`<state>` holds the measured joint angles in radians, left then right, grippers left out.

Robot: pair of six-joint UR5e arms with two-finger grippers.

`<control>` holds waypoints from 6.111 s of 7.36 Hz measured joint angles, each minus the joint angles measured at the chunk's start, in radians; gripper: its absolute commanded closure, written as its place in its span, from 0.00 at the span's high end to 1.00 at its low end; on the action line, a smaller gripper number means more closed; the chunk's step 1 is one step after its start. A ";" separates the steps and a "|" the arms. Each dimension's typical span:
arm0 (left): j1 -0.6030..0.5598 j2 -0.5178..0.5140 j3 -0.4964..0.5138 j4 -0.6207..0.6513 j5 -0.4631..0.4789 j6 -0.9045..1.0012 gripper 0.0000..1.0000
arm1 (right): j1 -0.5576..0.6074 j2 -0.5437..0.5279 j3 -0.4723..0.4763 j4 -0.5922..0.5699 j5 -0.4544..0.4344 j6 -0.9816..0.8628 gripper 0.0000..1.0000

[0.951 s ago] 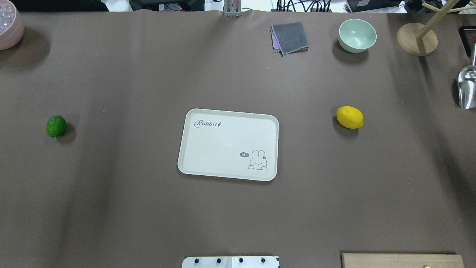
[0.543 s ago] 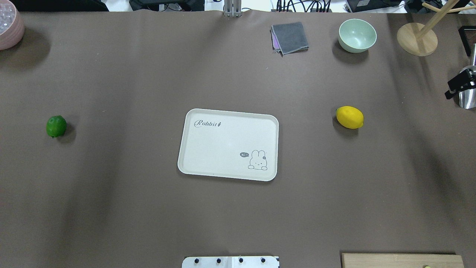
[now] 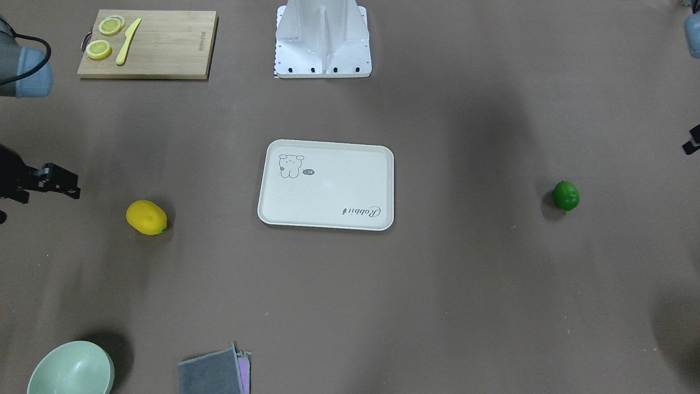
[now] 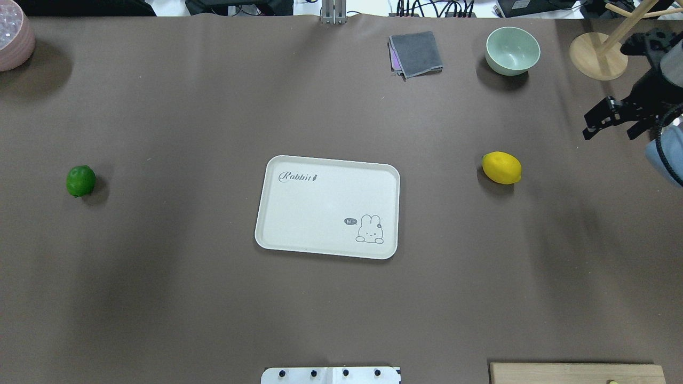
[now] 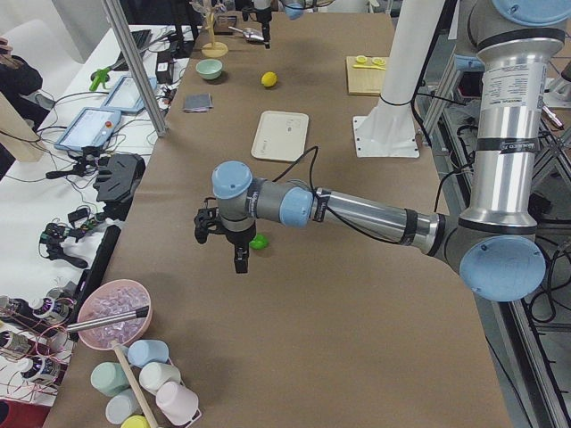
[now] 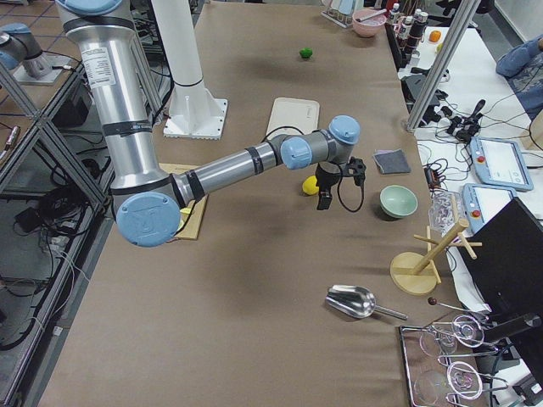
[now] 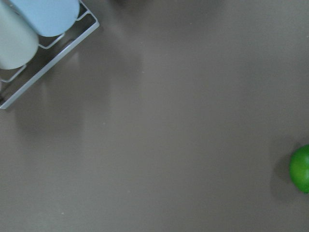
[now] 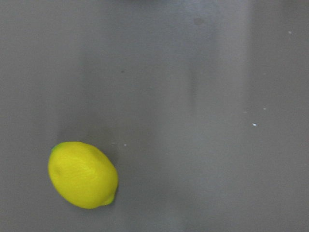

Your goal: Place all lemons on tray

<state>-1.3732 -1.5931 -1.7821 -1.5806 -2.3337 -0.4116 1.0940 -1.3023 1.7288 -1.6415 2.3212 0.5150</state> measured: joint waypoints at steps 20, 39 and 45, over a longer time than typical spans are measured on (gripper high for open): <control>0.383 -0.182 0.305 -0.272 0.023 -0.260 0.00 | -0.197 0.106 -0.292 0.369 -0.007 0.010 0.06; 0.748 -0.676 0.418 -0.531 0.055 -0.701 0.98 | -0.413 0.377 -0.334 0.542 -0.025 -0.130 0.99; 0.547 -0.608 0.055 0.000 0.055 -0.563 0.98 | -0.249 0.346 -0.283 0.504 0.035 -0.124 0.99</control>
<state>-0.8259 -2.2015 -1.7274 -1.5802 -2.2789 -0.9747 0.8449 -0.9562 1.4461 -1.1373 2.3559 0.3906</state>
